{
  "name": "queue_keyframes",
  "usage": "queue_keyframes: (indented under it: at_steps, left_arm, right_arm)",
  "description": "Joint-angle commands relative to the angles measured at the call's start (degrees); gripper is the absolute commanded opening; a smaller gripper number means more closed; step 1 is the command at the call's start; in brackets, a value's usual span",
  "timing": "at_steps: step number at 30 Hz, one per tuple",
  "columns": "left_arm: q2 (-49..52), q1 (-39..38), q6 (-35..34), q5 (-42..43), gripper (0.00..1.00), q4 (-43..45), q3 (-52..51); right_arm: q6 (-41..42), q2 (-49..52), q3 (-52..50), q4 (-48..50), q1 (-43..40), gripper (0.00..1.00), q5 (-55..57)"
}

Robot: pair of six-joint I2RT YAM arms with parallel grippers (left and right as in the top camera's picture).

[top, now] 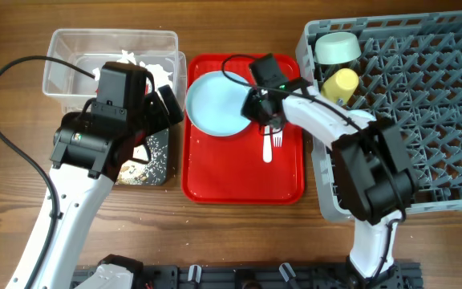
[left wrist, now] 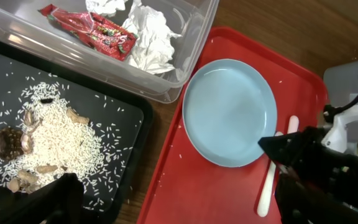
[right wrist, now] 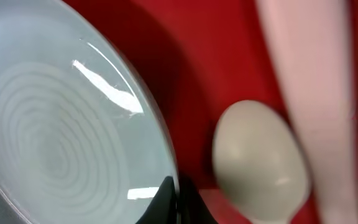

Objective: Sort waste into correct bins and load items into the dishwasher rack
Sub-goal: 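Move right gripper to the light-blue plate and grasp its edge, then lift the light-blue plate and stand it upright in the rack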

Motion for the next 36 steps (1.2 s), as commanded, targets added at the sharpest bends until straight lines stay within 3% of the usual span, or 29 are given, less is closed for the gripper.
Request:
queue_keyframes:
  at_steps: [1, 8, 13, 17, 22, 27, 36]
  left_arm:
    - [0.0, 0.3, 0.3, 0.3, 1.0, 0.1, 0.3]
    - [0.0, 0.3, 0.3, 0.3, 1.0, 0.1, 0.3]
    - [0.0, 0.3, 0.3, 0.3, 1.0, 0.1, 0.3]
    - [0.0, 0.3, 0.3, 0.3, 1.0, 0.1, 0.3]
    - [0.0, 0.3, 0.3, 0.3, 1.0, 0.1, 0.3]
    - [0.0, 0.3, 0.3, 0.3, 1.0, 0.1, 0.3]
    - [0.0, 0.3, 0.3, 0.3, 1.0, 0.1, 0.3]
  right_arm:
    - [-8.2, -6.1, 3.7, -1.7, -3.1, 0.04, -0.5]
    - [-16.9, -24.2, 8.7, -6.1, -8.6, 0.04, 15.9]
    - [-21.8, -35.7, 8.6, -7.0, -13.0, 0.04, 40.2]
    - [-36.3, -39.1, 8.6, -6.9, -17.4, 0.04, 59.4]
    - [-55.0, -36.9, 7.1, -7.7, -22.7, 0.04, 62.4]
    - [-67.2, -32.0, 5.4, -7.8, -24.2, 0.04, 62.4]
    - [-76.6, -23.9, 5.4, -2.9, -25.1, 0.04, 63.2]
